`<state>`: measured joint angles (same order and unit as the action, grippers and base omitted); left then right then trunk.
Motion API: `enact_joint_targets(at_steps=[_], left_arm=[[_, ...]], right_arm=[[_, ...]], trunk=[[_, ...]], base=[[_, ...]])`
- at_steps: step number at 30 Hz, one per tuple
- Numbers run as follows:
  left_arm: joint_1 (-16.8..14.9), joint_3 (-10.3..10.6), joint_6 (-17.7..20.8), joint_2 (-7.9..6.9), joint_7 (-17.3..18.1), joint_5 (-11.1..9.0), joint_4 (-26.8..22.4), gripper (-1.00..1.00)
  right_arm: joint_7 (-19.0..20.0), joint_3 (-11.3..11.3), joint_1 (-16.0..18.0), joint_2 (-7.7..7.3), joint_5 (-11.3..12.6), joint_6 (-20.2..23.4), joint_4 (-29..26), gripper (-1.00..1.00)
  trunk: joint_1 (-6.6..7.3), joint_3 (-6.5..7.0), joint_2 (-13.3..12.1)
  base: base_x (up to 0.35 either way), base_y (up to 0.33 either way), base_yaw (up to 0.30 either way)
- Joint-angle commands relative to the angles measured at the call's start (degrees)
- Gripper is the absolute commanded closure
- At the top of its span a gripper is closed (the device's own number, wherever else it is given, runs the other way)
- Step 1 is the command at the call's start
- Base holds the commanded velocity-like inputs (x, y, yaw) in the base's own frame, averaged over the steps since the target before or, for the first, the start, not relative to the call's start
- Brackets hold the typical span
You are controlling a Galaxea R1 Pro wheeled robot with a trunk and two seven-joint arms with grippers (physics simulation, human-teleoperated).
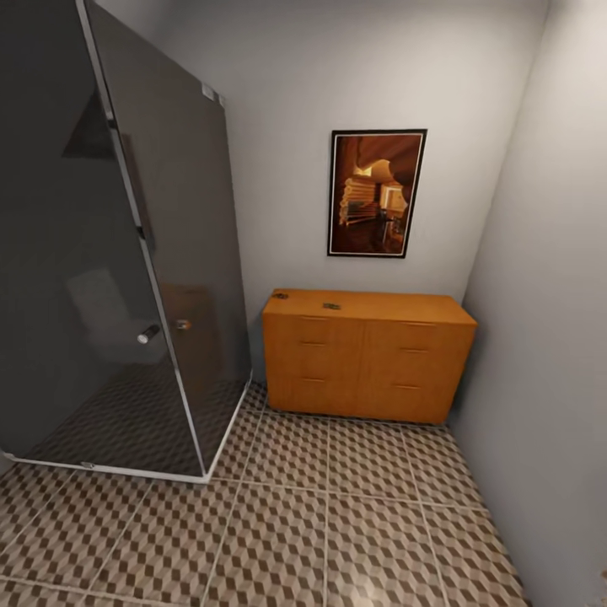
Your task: Take the four mousetraps from the cabinet in the bathroom and place them on the bathroom floor. Make sure all four end up on the same floor surface, and ensure that at least two of them are either under or directly next to the same bathroom sink.
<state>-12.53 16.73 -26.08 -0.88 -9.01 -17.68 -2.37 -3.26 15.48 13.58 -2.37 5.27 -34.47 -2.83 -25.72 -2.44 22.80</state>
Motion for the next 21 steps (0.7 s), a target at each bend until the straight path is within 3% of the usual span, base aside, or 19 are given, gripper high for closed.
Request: enact_joint_targets(at_steps=[1,21], left_arm=[[0.0,0.5,-0.1,0.0,-0.3,-0.2,0.0,-1.0],[0.0,0.5,-0.1,0.0,-0.3,-0.2,0.0,-1.0]], right_arm=[[-0.1,0.5,0.0,0.0,0.5,-0.2,0.0,-1.0],[-0.1,0.5,0.0,0.0,0.6,-0.2,0.0,-1.0]], trunk=[[-0.06,-0.13,0.1],[-0.06,-0.13,0.1]], base=[[0.277,0.0,0.0],[0.27,0.0,0.0]])
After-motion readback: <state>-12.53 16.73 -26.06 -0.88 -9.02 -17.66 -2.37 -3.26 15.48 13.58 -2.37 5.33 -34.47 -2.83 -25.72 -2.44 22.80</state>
